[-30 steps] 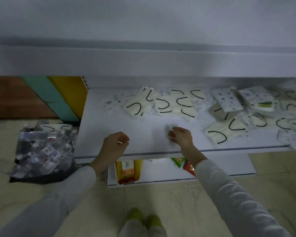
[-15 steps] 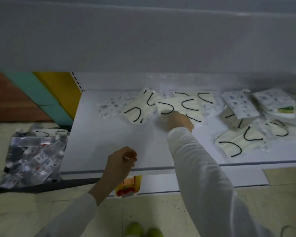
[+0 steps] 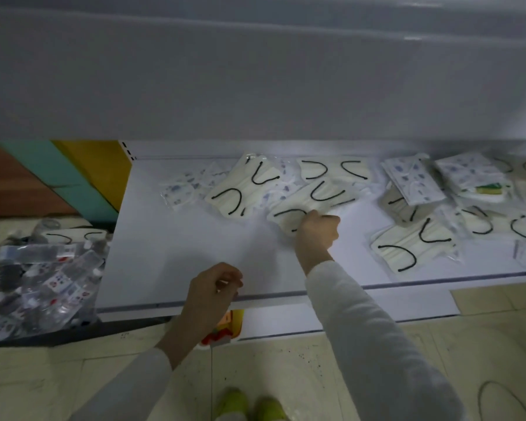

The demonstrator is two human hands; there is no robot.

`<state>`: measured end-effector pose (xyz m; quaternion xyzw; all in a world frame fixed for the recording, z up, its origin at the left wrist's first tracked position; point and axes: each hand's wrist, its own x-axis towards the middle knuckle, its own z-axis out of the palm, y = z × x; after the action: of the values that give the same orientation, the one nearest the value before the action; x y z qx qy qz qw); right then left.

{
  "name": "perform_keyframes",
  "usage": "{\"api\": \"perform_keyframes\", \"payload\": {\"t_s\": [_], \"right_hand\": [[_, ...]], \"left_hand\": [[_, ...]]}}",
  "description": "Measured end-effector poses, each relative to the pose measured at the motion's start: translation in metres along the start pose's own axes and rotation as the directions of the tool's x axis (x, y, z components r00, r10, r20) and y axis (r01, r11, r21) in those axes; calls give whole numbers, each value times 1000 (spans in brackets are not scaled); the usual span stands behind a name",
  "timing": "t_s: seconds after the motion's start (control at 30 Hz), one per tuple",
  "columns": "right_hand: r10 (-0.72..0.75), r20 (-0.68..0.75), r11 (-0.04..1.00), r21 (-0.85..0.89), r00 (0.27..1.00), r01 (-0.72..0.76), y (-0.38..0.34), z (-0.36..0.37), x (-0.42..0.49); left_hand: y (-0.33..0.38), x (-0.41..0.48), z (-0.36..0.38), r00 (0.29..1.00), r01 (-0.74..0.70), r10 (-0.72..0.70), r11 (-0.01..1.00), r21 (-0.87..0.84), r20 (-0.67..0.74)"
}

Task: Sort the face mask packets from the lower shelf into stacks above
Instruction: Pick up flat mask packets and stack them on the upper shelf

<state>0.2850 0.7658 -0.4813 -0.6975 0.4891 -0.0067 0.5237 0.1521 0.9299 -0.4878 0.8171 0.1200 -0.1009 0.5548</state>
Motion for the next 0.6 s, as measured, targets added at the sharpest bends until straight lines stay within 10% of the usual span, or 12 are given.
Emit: {"api": "perform_keyframes", "payload": {"t_s": [0.2, 0.4, 0.6], "right_hand": [[-206, 192, 978, 4, 960, 209, 43, -53, -16], [-353, 519, 906, -18, 779, 422, 63, -80, -40], [-457, 683, 779, -1, 570, 627, 58, -83, -56]], "left_hand": [[16, 6, 6, 983, 134, -166, 942, -309, -80], [40, 17, 16, 899, 423, -401, 689, -589, 177], [41, 12, 29, 947, 297, -305, 712, -637, 101]]}}
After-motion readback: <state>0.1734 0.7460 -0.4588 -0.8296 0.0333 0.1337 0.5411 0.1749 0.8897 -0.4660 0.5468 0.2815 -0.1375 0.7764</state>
